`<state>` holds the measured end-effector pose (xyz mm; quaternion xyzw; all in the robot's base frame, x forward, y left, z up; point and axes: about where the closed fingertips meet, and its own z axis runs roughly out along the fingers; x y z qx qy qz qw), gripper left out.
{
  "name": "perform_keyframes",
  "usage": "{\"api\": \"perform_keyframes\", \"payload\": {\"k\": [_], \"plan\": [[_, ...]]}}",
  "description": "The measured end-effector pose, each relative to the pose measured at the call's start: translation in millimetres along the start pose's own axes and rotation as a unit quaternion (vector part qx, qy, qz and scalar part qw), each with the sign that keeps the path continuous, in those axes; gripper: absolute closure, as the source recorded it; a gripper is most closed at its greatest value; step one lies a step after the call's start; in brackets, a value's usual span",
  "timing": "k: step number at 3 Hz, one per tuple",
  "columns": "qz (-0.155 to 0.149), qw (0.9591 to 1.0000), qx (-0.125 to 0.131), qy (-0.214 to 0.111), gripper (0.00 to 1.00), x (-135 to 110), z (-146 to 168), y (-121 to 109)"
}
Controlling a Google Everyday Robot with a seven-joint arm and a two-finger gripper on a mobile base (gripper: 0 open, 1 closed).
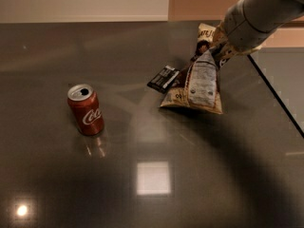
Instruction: Move brown chip bag near rxbar chocolate
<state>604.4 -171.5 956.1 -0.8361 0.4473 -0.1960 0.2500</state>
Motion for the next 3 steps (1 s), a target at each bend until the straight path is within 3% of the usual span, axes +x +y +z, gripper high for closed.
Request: {"api": "perform_keyframes", "payload": {"k": [1, 2, 3], "plan": [[-0.001, 1.0, 0.0, 0.0, 0.13, -0.9, -0.1, -0.6], [-0.002, 1.0, 0.0, 0.0, 0.0, -1.9, -0.2, -0.8], [-0.002, 1.0, 0.0, 0.0, 0.0, -2.0, -0.2, -0.9]]}}
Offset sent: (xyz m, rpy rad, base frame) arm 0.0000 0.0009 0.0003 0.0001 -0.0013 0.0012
